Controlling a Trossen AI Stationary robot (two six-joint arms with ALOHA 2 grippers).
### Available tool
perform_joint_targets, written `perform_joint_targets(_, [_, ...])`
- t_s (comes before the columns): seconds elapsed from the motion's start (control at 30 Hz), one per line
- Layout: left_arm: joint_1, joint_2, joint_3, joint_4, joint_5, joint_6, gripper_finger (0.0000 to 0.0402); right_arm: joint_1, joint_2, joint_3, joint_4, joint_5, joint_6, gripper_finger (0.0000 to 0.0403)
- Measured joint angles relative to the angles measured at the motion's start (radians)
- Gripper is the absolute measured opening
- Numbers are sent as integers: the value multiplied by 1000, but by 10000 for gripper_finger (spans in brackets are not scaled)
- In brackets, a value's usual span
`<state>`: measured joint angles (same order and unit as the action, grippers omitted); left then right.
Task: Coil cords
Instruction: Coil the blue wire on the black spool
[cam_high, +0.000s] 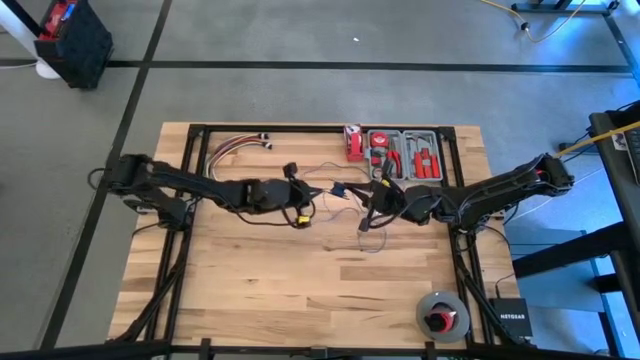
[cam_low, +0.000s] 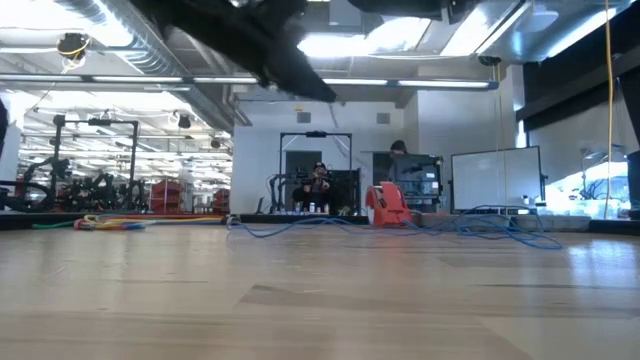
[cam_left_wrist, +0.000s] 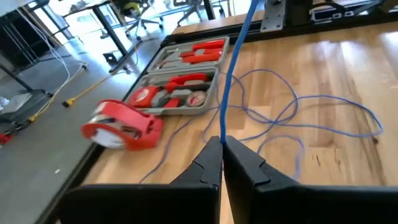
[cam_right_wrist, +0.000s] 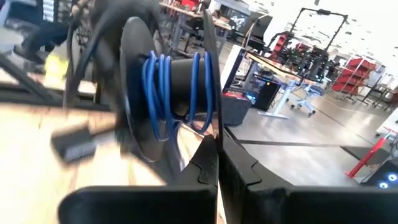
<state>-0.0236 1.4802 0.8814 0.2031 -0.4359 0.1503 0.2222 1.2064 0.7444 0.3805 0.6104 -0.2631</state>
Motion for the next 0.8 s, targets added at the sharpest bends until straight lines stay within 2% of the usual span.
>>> perform_joint_targets(0.17, [6, -167, 0, -120, 0, -25, 1, -13, 8, 2, -12, -12, -4, 1])
perform_joint_targets(0.33, [-14, -305, 0, -127, 16, -76, 1, -55, 46, 2, -17, -26, 1, 1])
perform_joint_targets(0.43, [-24, -349, 0, -116, 87, -131, 1, -84, 81, 2, -20, -20, 2, 1])
perform_joint_targets(0.57, [-44, -339, 0, -41, 145, -184, 1, -118, 122, 2, 11, -20, 7, 1])
perform_joint_targets(0.8, [-82, -189, 0, 207, 148, -201, 1, -139, 178, 2, 64, -28, 18, 1])
